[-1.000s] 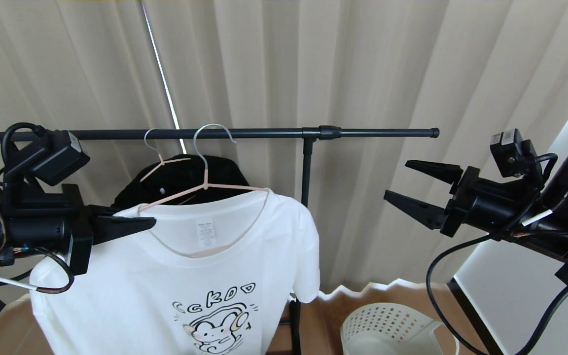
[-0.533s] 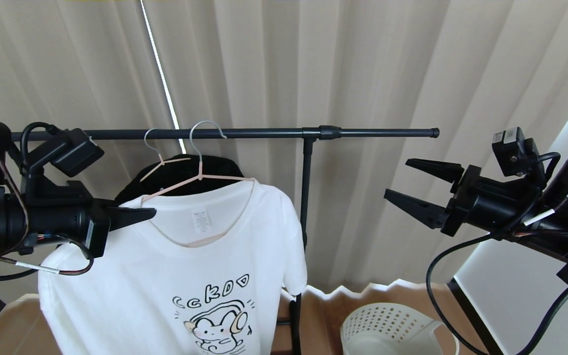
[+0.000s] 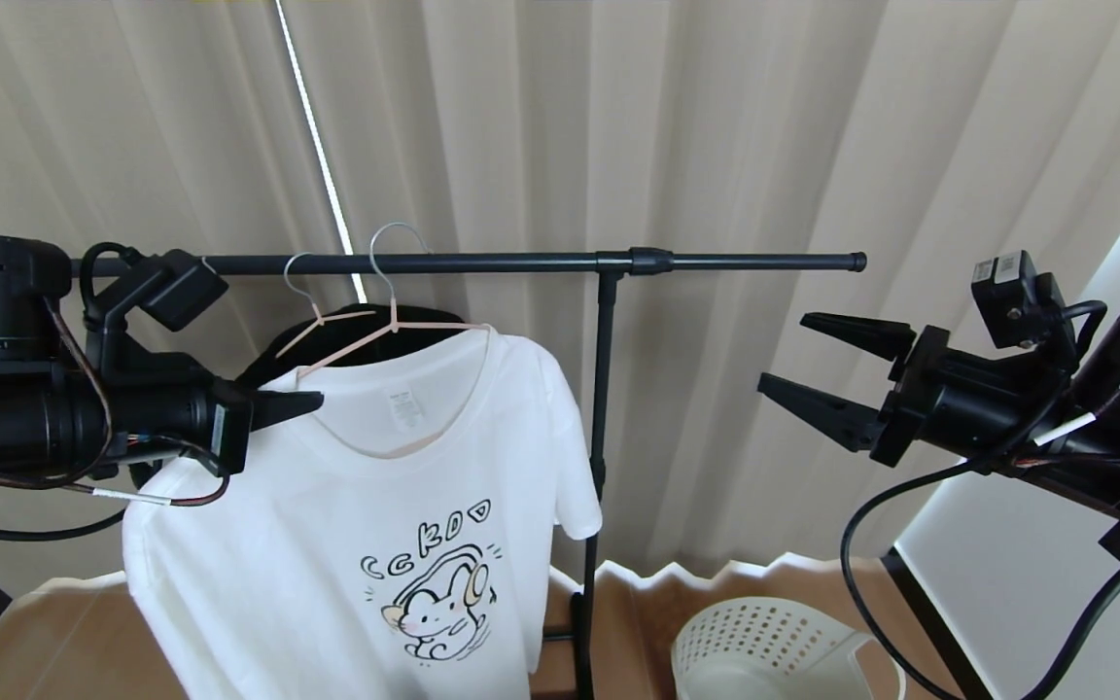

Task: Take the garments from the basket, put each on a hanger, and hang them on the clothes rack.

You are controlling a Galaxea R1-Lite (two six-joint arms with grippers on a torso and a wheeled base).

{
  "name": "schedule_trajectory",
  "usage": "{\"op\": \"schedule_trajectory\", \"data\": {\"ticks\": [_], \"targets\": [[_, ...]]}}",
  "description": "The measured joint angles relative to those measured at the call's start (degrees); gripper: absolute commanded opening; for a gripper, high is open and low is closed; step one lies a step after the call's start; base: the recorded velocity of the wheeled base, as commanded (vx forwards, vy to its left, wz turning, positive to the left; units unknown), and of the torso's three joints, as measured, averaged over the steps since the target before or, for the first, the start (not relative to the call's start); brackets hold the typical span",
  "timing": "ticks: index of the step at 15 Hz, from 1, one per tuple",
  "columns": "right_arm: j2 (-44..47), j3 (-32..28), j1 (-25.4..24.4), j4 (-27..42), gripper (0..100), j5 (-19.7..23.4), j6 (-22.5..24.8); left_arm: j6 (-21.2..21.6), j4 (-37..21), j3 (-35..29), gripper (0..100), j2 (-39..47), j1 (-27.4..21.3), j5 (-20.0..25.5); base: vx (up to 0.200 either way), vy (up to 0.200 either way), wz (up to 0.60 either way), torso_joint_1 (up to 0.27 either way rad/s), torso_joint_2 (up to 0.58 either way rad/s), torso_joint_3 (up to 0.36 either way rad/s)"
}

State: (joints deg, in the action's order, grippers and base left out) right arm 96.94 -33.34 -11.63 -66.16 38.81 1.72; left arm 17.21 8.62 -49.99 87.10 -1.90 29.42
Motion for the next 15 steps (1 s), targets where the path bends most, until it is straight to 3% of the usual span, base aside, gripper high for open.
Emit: {"op": "schedule_trajectory", "data": {"ticks": [5,9,12,15], "targets": [[-0.1,-0.1,0.1,0.0,100,0.0,0.0,-9.1,10.8,0.0,0,4.4,-0.8,0.0,0.000,0.000,0.00,0.000,0.00,0.000],[-0.1,-0.1,0.1,0.0,100,0.0,0.0,-9.6,12.7,-0.7,0,7.5,-1.3,-0.7,0.000,0.000,0.00,0.000,0.00,0.000],[0.0,-0.1,0.1,0.0,100,0.0,0.1,-9.7,14.3,-2.0,0,10.0,-2.1,-6.1,0.000,0.000,0.00,0.000,0.00,0.000],[0.0,-0.1,0.1,0.0,100,0.0,0.1,-9.9,14.5,-3.5,0,12.3,-3.1,-6.7,0.000,0.000,0.00,0.000,0.00,0.000]]}}
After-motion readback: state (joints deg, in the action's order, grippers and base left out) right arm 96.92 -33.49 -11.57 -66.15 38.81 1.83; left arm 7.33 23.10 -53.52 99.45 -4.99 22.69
